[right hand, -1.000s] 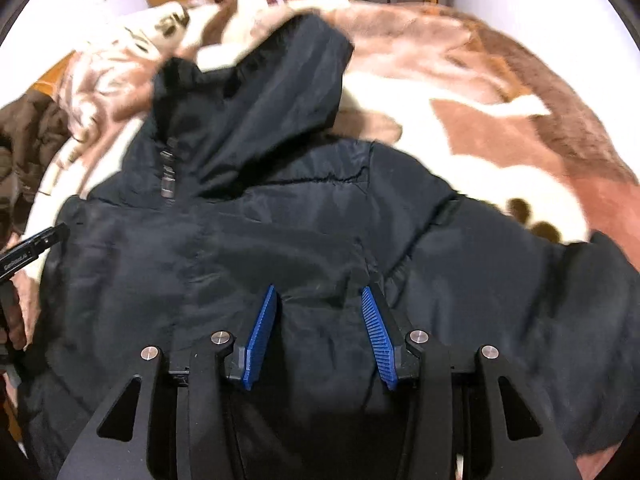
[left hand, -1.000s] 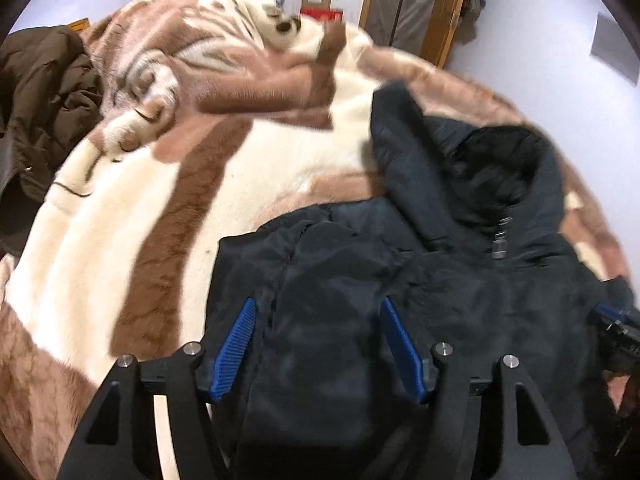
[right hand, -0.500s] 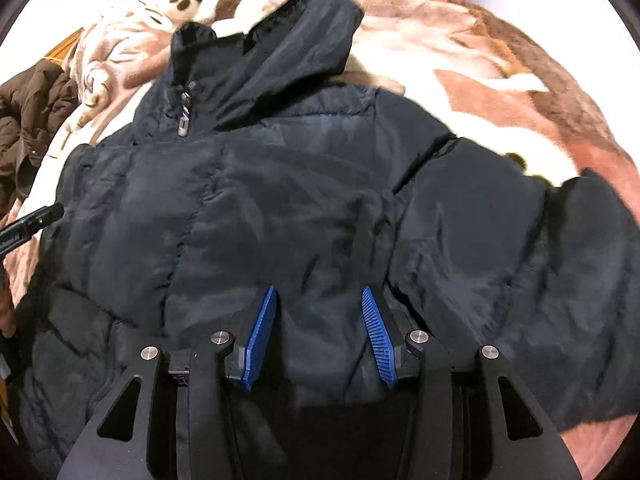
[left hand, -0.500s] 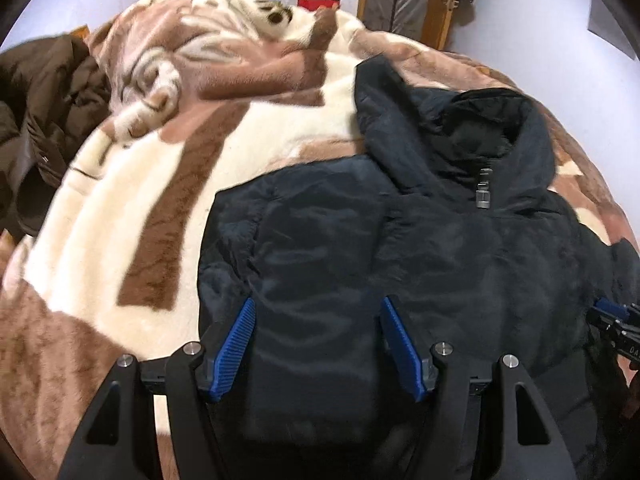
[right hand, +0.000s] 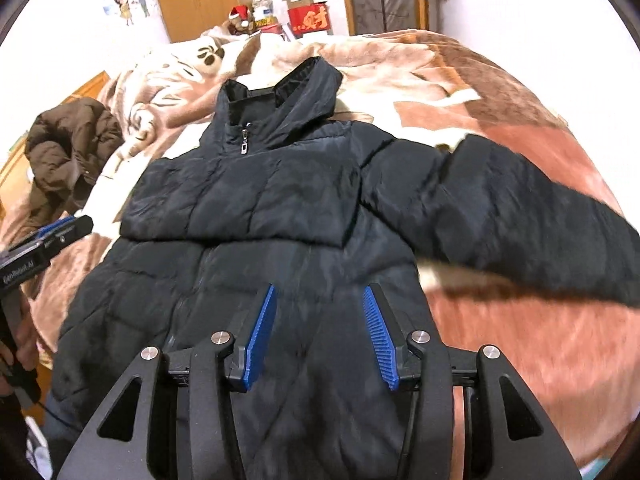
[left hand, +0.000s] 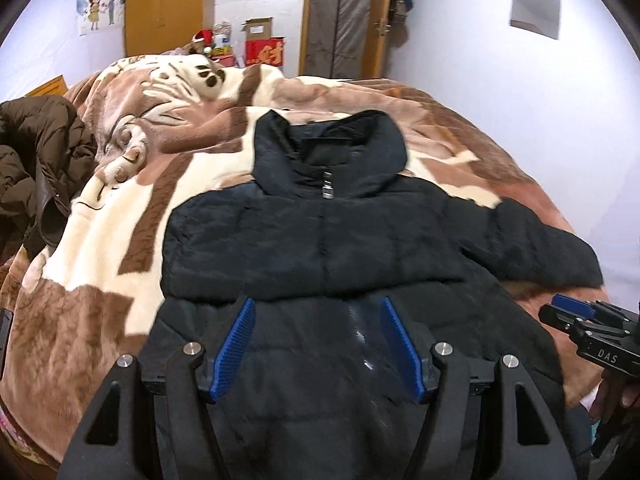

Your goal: Fold large clothes

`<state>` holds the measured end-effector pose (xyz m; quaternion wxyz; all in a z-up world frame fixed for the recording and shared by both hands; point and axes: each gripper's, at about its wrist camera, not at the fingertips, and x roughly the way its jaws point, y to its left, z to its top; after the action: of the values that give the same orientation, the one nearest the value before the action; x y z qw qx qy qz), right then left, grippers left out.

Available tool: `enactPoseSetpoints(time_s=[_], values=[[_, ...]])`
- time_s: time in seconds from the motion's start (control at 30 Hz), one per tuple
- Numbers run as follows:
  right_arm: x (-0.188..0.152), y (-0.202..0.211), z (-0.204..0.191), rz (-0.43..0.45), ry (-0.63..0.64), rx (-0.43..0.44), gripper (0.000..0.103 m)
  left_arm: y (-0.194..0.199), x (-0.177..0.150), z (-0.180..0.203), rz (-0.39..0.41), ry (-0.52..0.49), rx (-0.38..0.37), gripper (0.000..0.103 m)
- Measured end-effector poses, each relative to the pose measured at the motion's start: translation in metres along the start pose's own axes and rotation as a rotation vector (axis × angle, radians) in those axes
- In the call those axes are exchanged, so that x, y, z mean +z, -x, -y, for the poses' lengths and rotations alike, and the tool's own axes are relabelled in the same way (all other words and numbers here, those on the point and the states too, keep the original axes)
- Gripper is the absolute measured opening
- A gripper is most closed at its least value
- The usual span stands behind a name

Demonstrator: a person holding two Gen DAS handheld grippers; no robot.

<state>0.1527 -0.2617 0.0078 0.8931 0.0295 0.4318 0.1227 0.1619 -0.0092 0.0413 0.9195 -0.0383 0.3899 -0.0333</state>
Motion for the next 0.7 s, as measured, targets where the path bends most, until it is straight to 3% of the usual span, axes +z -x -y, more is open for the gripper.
enactPoseSetpoints(time_s=[0.37,0.5,0.7], values=[[-0.029,0.044,0.04,0.028,-0.096,-0.014,0.047,0.024,-0.017,0.048,-0.012,-0.052,-0.055,0.067],[-0.031,0.043,0.058,0.034,-0.139,-0.031,0.054,0.015,-0.016,0.058,-0.021,-0.07,-0.064,0.067],[-0.029,0.029,0.097,0.023,-0.224,-0.089,0.055,-0.018,-0.011,0.057,-0.058,-0.076,-0.077,0.067]])
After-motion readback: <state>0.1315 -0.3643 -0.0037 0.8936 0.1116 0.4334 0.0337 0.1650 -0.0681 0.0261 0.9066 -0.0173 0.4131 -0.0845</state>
